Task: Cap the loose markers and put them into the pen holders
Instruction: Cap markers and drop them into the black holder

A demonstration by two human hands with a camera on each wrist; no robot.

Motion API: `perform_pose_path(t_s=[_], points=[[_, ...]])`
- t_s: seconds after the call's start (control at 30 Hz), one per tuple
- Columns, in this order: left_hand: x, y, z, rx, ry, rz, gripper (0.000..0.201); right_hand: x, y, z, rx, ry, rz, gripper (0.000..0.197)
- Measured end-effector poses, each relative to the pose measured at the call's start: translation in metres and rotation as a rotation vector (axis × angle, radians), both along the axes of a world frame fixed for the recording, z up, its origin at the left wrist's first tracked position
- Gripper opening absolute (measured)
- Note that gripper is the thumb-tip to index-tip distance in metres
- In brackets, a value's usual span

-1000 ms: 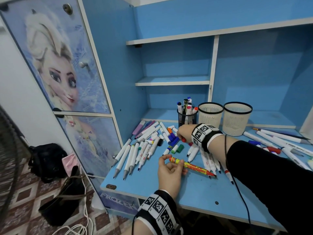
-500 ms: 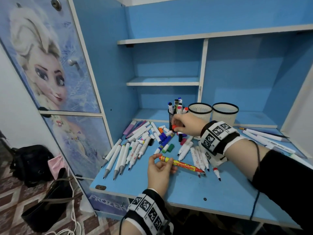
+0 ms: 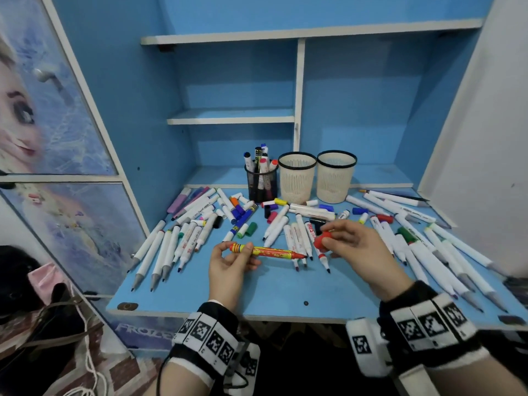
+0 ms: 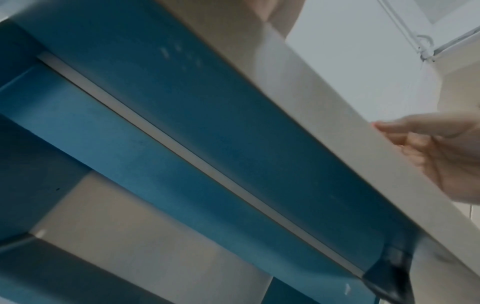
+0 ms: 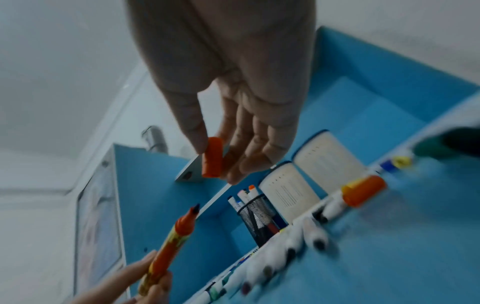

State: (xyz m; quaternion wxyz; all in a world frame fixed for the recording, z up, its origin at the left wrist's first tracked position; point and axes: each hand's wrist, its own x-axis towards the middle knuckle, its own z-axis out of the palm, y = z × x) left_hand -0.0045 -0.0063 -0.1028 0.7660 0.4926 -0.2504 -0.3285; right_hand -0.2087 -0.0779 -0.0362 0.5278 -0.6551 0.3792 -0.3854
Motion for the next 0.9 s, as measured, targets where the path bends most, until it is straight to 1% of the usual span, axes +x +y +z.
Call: perform_pose_path(t_s=[0.07,0.13,0.17,0.23,0.37,0.5,0.73,0.83,0.9], points=[[-0.001,0.002,0.001,0.003,-0.007,0.001,0.028,-0.003,0.007,-0.013,0.145,-0.18,-0.074,0.016],[-0.003,0.003,0.002,0.009,-0.015,0.004,0.027,-0.002,0.013,-0.024,0.277,-0.348,-0.111,0.015],[-0.004,0.003,0.002,0.012,-0.016,0.005,0.027,0.0,0.015,-0.028,0.332,-0.406,-0.123,0.014],[-0.004,0.003,0.002,0.019,-0.017,0.003,0.026,0.004,0.02,-0.035,0.414,-0.464,-0.14,0.012],[-0.005,0.002,0.003,0.034,-0.026,-0.002,0.025,0.01,0.027,-0.044,0.475,-0.473,-0.132,0.013],[-0.005,0.003,0.003,0.037,-0.016,-0.009,0.022,0.012,0.032,-0.044,0.463,-0.49,-0.128,0.015],[-0.007,0.007,0.004,0.033,0.04,-0.013,0.021,0.012,0.036,-0.042,0.433,-0.602,-0.159,0.015],[-0.008,0.009,0.004,0.035,0.017,-0.037,0.02,0.015,0.042,-0.042,0.394,-0.547,-0.13,0.014],[-0.009,0.011,0.005,0.034,0.002,-0.084,0.02,0.018,0.046,-0.044,0.336,-0.487,-0.119,0.015]])
